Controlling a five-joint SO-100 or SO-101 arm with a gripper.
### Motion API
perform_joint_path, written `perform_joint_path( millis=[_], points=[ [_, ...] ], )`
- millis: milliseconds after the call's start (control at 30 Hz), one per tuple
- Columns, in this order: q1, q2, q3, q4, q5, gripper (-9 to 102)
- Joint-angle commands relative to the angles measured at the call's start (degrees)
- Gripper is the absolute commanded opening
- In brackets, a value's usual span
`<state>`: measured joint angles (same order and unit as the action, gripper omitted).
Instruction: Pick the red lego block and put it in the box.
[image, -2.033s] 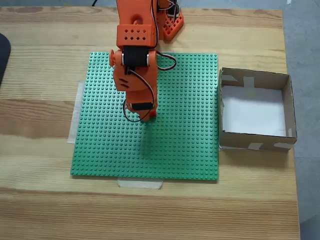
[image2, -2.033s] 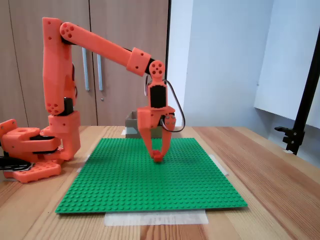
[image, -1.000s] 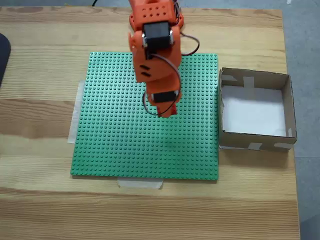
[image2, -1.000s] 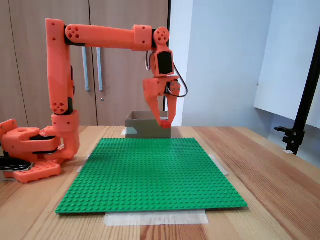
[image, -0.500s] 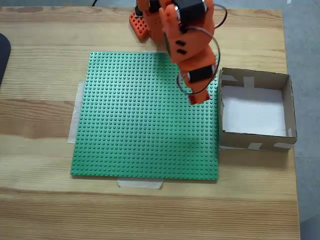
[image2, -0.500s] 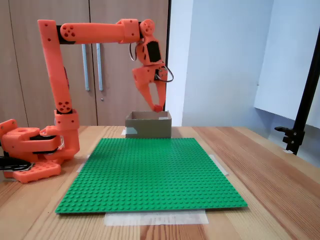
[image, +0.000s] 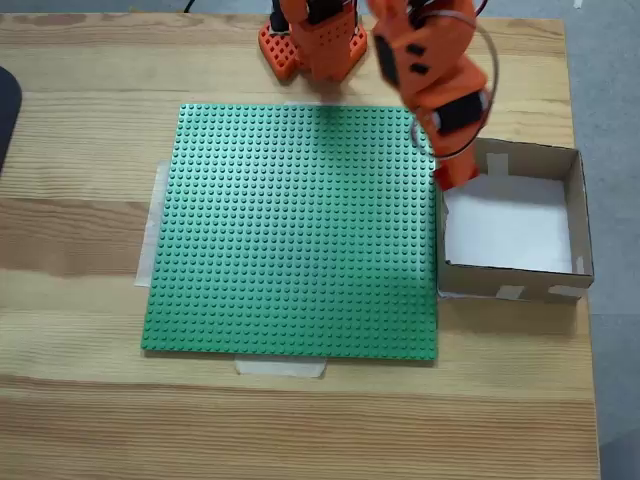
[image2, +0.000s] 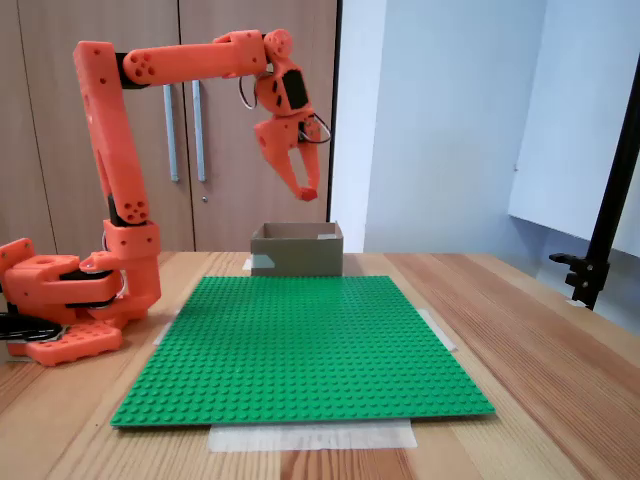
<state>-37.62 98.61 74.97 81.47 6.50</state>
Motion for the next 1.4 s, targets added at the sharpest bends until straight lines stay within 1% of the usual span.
perform_joint_path(
  millis=[0, 167, 433, 733, 1367],
  points=[
    [-1.14, 1.23, -2.90, -1.32, 0.62, -1],
    [-2.72, -0.88, -4.57, -1.23, 0.70, -1],
    [-4.75, -8.35, -12.83, 1.23, 2.55, 0],
    [-5.89, -14.50, -16.61, 1.41, 2.29, -1],
    [-10.20, -21.18, -18.02, 0.79, 2.02, -1]
  ],
)
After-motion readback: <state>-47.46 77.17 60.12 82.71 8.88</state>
